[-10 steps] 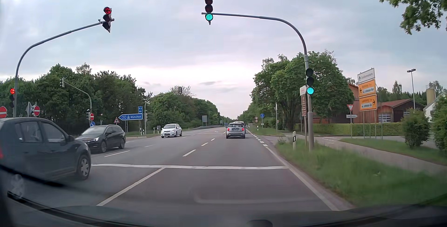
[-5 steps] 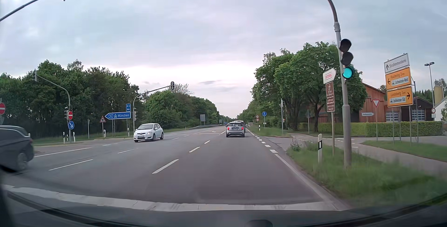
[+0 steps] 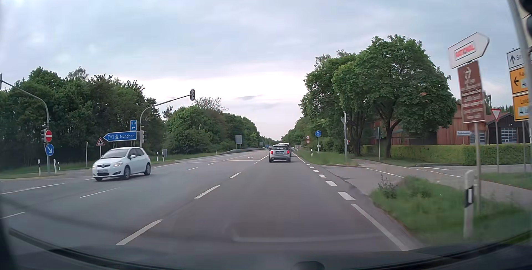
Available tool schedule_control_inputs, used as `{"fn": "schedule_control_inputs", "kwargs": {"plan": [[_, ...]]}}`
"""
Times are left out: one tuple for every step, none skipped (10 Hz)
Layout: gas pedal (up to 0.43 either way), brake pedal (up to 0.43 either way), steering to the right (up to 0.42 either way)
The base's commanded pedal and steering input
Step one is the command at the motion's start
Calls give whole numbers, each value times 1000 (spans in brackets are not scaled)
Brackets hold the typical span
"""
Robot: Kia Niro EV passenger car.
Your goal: Follow the waypoints while adhering to traffic rules and regulations
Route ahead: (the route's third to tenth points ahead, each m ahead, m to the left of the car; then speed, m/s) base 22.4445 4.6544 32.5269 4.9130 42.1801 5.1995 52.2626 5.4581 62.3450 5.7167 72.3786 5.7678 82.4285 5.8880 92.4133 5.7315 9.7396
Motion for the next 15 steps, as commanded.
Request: {"fn": "schedule_control_inputs", "kwargs": {"plan": [[260,0,2],[260,0,2],[260,0,2],[248,0,2],[248,0,2],[248,0,2],[248,0,2],[248,0,2],[248,0,2],[248,0,2],[248,0,2],[248,0,2],[248,0,2],[248,0,2],[260,0,2]]}}
